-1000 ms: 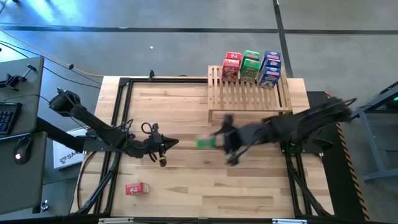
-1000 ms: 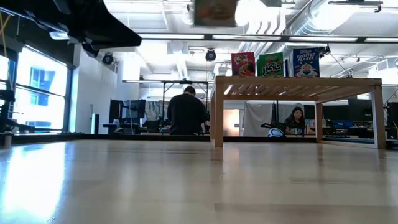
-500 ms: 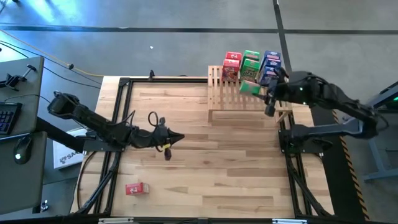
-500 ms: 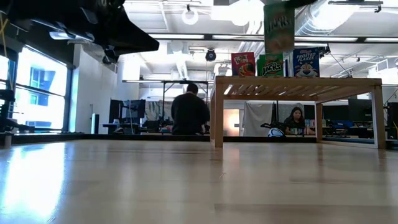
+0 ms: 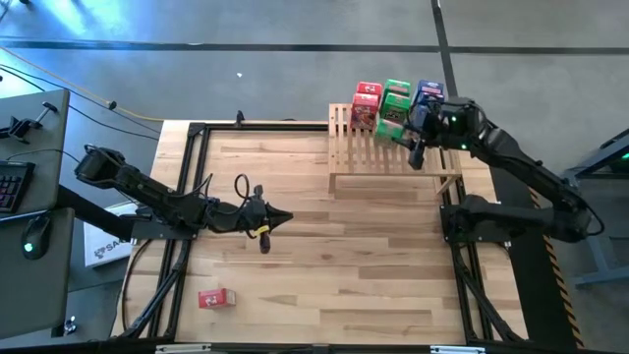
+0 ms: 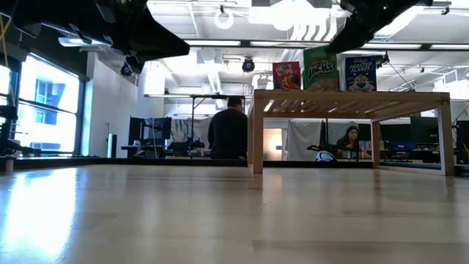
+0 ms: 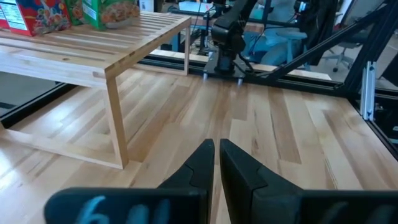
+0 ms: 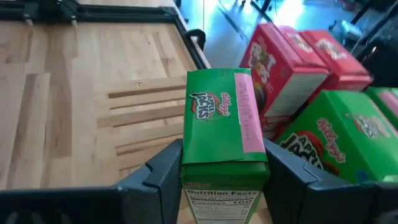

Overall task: Stack cereal on shelf
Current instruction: Put the green cereal box on the shelf aligned with other green cereal box

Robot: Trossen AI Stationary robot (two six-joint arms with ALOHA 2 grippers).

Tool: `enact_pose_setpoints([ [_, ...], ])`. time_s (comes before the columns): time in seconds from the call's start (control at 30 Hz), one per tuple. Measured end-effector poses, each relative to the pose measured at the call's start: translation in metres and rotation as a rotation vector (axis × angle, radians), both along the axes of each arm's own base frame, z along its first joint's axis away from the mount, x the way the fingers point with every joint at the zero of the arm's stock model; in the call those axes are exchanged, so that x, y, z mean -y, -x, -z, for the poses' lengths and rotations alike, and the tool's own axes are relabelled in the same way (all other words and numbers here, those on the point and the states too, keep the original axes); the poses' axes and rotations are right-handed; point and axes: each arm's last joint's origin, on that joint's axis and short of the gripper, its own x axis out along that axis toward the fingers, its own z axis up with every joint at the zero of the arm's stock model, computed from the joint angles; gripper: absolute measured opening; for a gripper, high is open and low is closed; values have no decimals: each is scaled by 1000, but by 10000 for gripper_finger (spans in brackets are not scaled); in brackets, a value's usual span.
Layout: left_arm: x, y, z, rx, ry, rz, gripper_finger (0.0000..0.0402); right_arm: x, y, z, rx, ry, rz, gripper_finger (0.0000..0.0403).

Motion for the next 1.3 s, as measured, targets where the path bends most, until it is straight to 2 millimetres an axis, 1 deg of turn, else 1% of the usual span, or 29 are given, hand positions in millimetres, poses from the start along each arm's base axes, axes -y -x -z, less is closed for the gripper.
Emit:
enact_pose_setpoints([
  [0.2,0,0,0,-3,-8,9,16,11,-2,3,-1,-43,82,162],
  [0.47,1,0,0,-6,0,45,16,13,-1,4,-25,-14,157,211],
  [0.57,1,0,0,-6,1,46,16,13,0,1,-18,10,182,224],
  [0.7,1,0,0,-6,-5,47,16,8,4,-10,25,89,222,228],
  [0.8,1,0,0,-6,-8,44,16,-2,11,-30,76,161,223,229],
  [0.87,1,0,0,-6,-7,44,16,-9,16,-43,130,184,201,229],
  [0.93,1,0,0,-6,-7,44,16,-16,17,-48,170,163,140,226],
  [1.0,1,0,0,-6,-8,44,16,-21,13,-42,175,97,72,213],
  [1.1,1,0,0,-6,-8,44,16,-23,4,-19,123,15,29,175],
  [1.17,1,0,0,-6,-7,45,16,-23,-2,0,84,-11,50,142],
  [1.3,2,0,0,-6,-7,46,16,-21,-9,34,50,14,164,78],
])
